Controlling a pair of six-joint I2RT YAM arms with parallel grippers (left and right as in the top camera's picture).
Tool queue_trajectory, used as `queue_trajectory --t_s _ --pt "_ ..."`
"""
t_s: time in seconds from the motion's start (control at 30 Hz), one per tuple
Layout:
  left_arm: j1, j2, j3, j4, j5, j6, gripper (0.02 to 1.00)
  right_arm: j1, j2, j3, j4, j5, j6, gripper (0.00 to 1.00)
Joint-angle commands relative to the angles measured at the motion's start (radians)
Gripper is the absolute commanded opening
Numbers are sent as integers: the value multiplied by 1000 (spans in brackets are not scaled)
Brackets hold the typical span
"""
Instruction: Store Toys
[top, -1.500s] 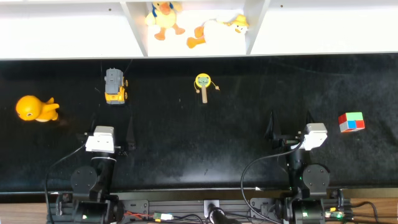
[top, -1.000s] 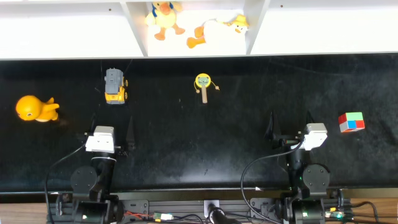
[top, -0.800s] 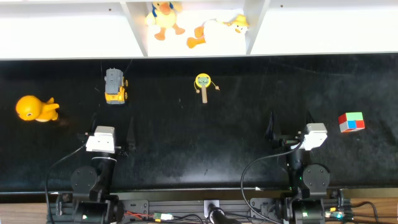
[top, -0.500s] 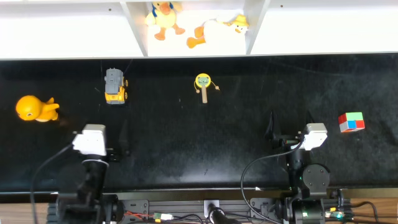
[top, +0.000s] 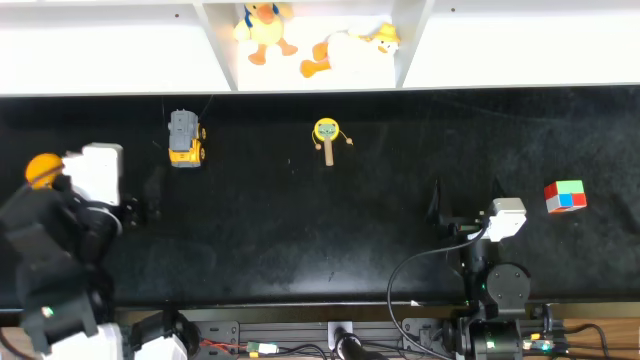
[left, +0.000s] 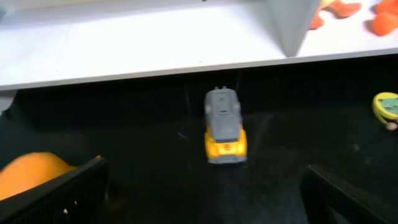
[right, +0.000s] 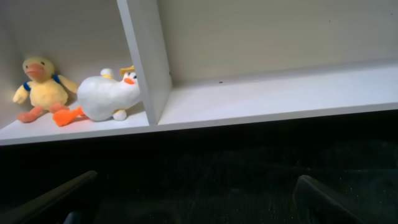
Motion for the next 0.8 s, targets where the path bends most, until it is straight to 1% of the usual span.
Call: queue_trajectory --t_s 0.03,0.23,0.33,0.4,0.63,0.77,0.8 --pt "155 110 82 -44 188 184 993 5 -8 -14 4 -9 7 996" --pt "373 201 165 -193 196 367 991 5 -8 -14 4 -9 7 996" --pt "480 237 180 -214 233 432 991 5 -8 -14 4 -9 7 996" --pt "535 253 180 -209 251 451 993 5 -8 -14 4 -9 7 993" --pt "617 351 184 -180 259 451 996 5 -8 -14 4 -9 7 996" --pt "629 412 184 -141 303 452 996 5 -8 -14 4 -9 7 996" --pt "628 428 184 -129 301 452 996 5 -8 -14 4 -9 7 996"
